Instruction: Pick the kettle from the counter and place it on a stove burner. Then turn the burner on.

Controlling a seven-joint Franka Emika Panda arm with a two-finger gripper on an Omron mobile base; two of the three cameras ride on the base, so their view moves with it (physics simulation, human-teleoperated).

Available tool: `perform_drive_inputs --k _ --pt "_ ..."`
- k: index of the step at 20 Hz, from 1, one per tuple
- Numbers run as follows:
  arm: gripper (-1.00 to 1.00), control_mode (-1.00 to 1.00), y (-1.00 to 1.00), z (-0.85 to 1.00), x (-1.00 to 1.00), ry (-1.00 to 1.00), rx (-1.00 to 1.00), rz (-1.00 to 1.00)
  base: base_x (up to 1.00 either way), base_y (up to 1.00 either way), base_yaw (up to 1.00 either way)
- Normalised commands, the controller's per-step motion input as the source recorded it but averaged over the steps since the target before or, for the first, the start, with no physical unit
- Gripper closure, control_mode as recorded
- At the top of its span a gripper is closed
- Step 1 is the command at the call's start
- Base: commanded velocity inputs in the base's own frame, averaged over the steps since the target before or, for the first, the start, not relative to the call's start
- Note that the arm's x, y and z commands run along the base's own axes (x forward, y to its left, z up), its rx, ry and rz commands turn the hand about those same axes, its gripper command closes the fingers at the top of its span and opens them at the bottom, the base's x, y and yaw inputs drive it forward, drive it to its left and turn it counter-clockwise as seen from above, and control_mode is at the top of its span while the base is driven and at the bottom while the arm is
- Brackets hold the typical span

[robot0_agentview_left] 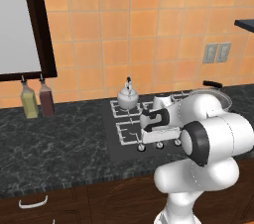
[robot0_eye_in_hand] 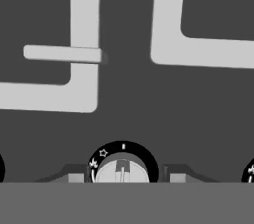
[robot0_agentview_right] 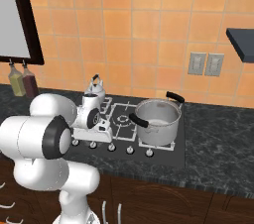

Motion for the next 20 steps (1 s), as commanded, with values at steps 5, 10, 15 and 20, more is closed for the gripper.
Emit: perform_drive_inputs --k 5,10,15,20 --pt "1.00 -1.00 0.00 0.00 0.00 0.00 0.00 0.00 0.00 0.00 0.00" --pt "1.00 -1.00 0.00 0.00 0.00 0.00 0.00 0.00 0.00 0.00 0.00" --pt "1.00 -1.00 0.00 -0.08 0.00 0.00 0.00 0.02 0.00 0.00 0.00" --pt "1.00 -1.00 0.00 -0.05 0.00 0.00 0.00 0.24 0.00 0.00 0.00"
